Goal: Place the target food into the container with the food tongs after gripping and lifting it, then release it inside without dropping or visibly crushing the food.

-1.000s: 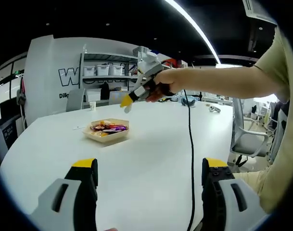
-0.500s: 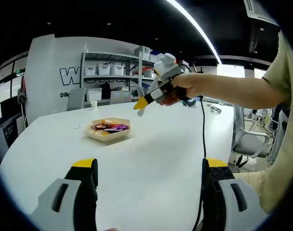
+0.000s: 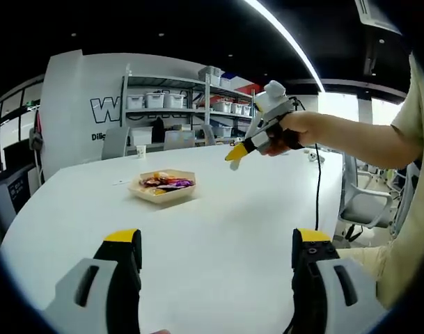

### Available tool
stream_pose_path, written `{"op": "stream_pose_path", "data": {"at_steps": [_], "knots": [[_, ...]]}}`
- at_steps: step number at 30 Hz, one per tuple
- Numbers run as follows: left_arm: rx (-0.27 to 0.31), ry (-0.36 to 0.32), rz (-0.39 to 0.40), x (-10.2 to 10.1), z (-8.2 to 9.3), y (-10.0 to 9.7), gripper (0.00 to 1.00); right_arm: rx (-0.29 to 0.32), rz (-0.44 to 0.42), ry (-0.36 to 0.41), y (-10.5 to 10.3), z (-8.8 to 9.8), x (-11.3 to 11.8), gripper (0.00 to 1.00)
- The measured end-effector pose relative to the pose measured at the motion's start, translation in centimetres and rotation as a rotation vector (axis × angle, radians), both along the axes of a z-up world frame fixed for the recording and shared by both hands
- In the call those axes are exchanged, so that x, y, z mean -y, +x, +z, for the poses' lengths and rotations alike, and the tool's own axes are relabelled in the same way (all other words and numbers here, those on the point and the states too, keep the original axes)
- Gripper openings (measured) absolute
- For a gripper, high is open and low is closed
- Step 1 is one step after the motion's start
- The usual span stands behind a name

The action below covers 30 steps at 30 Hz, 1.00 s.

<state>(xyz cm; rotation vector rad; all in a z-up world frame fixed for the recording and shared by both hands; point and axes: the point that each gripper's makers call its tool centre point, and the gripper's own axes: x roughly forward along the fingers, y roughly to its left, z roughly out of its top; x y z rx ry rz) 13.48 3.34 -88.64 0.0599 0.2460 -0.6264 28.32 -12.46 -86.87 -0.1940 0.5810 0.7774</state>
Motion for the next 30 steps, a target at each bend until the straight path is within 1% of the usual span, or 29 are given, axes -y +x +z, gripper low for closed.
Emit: {"op": "stream_pose_path", "data": {"at_steps": [2, 4, 8, 12, 18, 23, 24, 27, 30], "knots": [[-0.002, -0.001, 0.000, 0.0, -0.1, 0.0, 0.87, 0.004, -0.004, -0.013, -0.3, -0.2, 0.3, 0.21], [-0.001, 0.001, -0.001, 0.1, 0.0, 0.1, 0.87, -0.005, -0.017, 0.012, -0.6, -0.1, 0.4, 0.21], [0.001, 0.002, -0.004, 0.2, 0.0, 0.2, 0.87, 0.002, -0.019, 0.013, -1.4, -0.3, 0.6, 0.21], [-0.004, -0.002, -0.002, 0.2, -0.2, 0.3, 0.87, -0.004, -0.017, 0.032, -2.5, -0.7, 0.5, 0.22], [-0.019, -0.018, 0.002, 0.0, -0.6, 0.3, 0.86, -0.003, 0.006, 0.057, -4.1, -1.2, -0.1, 0.22], [-0.024, -0.008, -0.007, 0.2, -0.8, 0.2, 0.86, 0.011, 0.046, 0.073, -5.9, -1.7, -0.9, 0.22], [-0.026, -0.006, -0.009, 0.2, -0.9, 0.2, 0.86, 0.013, 0.048, 0.085, -6.2, -1.8, -1.1, 0.22], [-0.027, -0.007, -0.010, 0.2, -1.0, 0.3, 0.86, 0.023, 0.071, 0.088, -6.8, -2.1, -1.6, 0.22], [-0.028, -0.009, -0.011, 0.3, -1.1, 0.4, 0.86, 0.018, 0.092, 0.100, -7.3, -2.3, -2.0, 0.22]]}}
